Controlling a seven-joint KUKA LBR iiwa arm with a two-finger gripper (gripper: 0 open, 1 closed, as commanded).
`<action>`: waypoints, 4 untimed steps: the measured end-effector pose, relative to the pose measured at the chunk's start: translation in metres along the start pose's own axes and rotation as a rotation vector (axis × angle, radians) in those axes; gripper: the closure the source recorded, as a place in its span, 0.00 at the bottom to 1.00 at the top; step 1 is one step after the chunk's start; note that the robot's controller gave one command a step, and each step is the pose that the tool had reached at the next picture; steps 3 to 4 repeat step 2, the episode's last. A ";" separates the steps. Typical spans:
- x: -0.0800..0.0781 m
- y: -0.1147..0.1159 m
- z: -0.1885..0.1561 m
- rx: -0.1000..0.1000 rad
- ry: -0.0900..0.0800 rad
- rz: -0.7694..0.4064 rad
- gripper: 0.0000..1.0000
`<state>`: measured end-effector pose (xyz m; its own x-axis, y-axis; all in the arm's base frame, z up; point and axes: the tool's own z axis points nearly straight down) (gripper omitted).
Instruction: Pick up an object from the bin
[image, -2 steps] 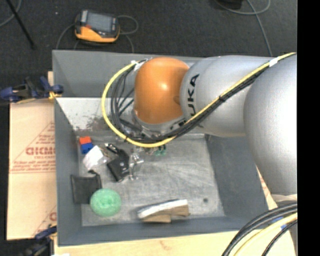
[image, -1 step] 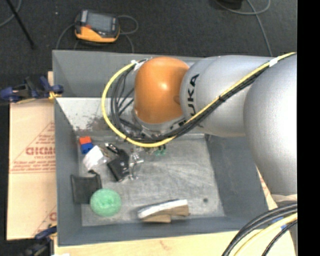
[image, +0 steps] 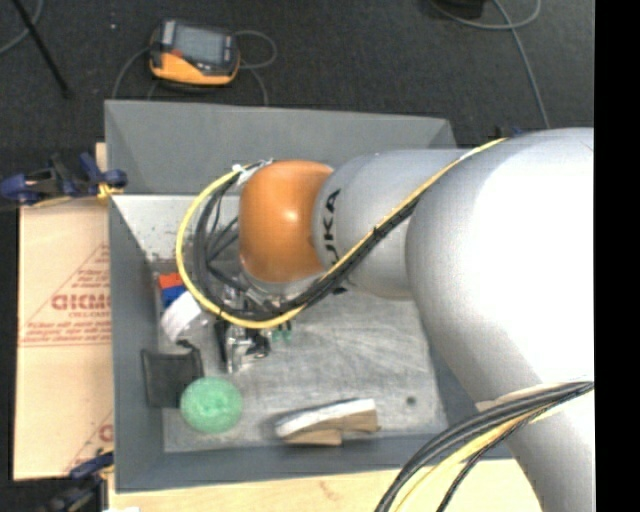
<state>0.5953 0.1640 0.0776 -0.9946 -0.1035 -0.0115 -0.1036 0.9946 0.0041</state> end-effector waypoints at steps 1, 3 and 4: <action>0.000 0.000 0.000 0.000 0.000 0.001 1.00; -0.013 0.013 -0.170 0.001 0.001 0.042 1.00; -0.013 0.013 -0.170 0.001 0.001 0.042 1.00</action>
Offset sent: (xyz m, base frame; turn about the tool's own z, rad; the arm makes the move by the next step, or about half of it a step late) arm 0.0074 0.0131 0.1652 0.0462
